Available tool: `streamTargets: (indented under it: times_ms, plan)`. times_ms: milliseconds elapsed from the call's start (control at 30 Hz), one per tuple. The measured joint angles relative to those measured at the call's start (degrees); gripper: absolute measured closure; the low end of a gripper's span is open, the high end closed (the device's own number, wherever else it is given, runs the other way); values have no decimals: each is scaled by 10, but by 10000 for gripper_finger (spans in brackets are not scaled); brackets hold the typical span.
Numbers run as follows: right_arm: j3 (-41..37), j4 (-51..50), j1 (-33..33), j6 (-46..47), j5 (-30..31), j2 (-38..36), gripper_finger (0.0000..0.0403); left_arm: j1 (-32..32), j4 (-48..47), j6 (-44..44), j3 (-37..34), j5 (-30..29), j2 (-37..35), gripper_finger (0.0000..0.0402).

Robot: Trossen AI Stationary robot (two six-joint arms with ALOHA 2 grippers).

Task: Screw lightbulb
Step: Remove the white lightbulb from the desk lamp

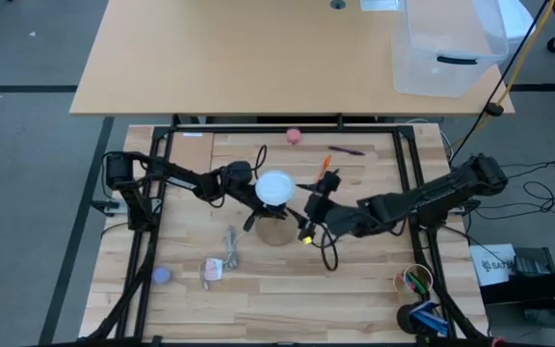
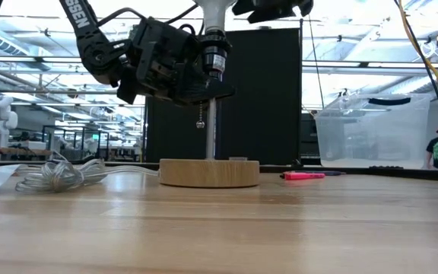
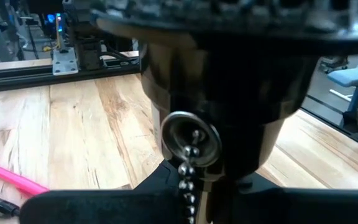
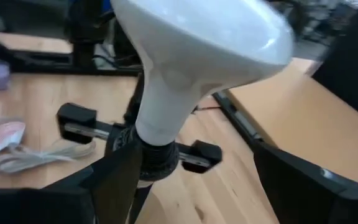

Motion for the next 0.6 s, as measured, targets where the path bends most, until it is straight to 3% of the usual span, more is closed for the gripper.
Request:
streamTargets:
  times_ms: [367,600]
  plan:
    - [-15,17,60,133,154,41,101,-1,22,-31,0,-93,0,373]
    - [-15,175,54,87,227,121,101,-2,30,-50,0,-187,1,373]
